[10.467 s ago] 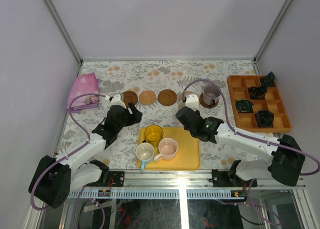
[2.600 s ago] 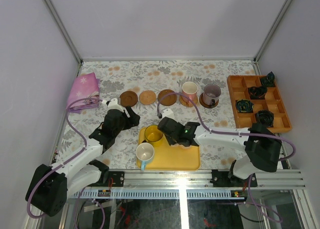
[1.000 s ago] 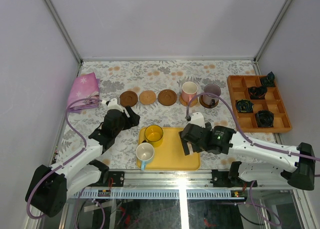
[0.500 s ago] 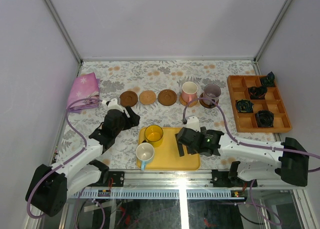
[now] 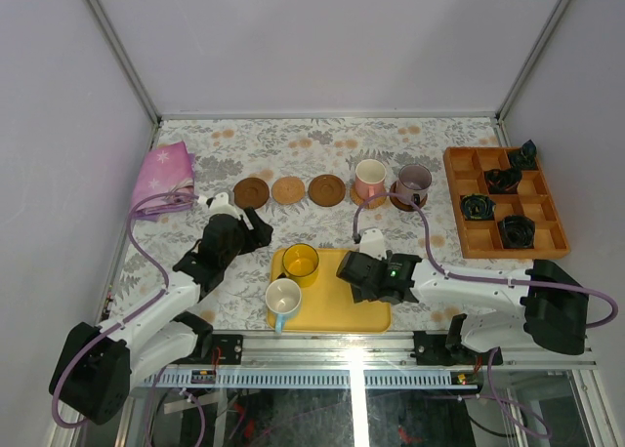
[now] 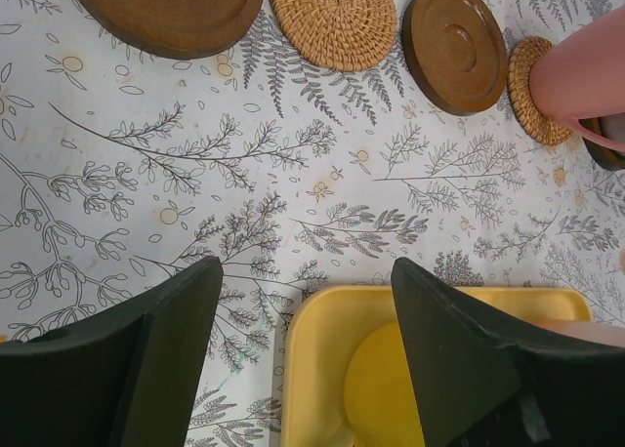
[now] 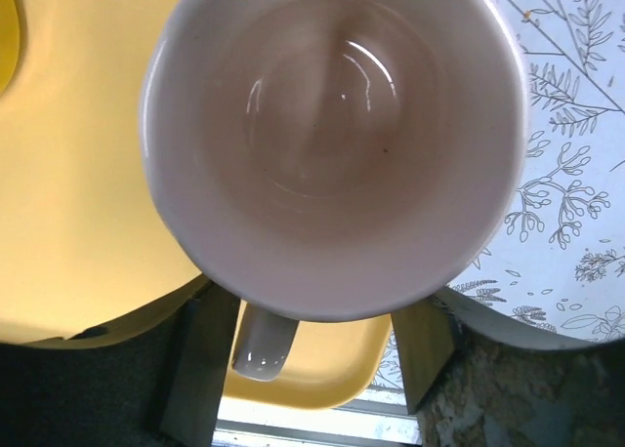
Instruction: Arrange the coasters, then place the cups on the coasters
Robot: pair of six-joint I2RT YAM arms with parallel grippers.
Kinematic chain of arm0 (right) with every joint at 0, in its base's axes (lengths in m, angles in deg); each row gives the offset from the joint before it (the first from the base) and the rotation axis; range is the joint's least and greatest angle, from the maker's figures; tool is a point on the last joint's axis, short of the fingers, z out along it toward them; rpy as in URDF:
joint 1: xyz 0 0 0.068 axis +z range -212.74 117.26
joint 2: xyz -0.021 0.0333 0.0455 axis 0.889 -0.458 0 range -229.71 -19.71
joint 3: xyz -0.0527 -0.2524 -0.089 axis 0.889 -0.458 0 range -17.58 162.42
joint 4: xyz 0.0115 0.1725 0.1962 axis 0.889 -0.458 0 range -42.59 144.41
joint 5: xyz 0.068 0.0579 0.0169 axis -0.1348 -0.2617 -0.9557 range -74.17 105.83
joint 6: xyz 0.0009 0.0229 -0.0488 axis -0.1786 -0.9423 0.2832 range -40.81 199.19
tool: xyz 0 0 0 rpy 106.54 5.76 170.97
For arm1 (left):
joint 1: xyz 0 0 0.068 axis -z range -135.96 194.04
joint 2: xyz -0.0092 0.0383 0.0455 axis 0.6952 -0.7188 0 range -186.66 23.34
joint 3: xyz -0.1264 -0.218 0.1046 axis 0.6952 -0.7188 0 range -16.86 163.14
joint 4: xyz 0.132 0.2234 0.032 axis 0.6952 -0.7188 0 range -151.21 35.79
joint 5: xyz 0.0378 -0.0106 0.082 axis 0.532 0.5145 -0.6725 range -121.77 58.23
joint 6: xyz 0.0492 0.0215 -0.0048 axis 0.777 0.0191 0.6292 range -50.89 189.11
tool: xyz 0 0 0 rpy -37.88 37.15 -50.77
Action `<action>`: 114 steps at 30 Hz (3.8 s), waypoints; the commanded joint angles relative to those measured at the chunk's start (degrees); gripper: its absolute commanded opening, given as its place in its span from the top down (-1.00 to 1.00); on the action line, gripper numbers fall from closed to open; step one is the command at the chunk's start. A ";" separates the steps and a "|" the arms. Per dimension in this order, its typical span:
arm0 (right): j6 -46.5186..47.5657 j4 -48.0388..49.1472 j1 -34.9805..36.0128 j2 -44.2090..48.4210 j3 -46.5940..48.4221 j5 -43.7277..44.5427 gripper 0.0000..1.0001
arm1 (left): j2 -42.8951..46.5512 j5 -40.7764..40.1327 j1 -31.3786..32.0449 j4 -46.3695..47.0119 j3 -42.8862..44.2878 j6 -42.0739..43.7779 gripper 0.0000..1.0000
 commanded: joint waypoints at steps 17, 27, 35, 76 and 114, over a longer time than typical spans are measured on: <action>-2.36 1.33 0.30 -1.18 1.36 7.00 0.43 | -0.66 -1.16 0.37 2.14 -0.65 -0.30 -0.41; -0.57 1.69 0.30 -1.36 1.64 7.69 1.00 | -0.78 -1.18 0.37 2.10 -0.59 -0.30 -0.41; 3.07 2.56 0.30 0.85 4.52 11.96 1.00 | -0.62 -1.64 0.37 1.76 -0.32 -0.13 -0.41; 25.89 30.05 -21.90 -31.83 37.08 2.55 1.00 | -0.58 -6.29 0.37 -1.35 1.00 1.98 -0.41; 23.05 25.82 -24.60 -39.73 41.58 0.80 1.00 | -2.07 -4.93 0.37 -0.25 0.65 1.54 -0.41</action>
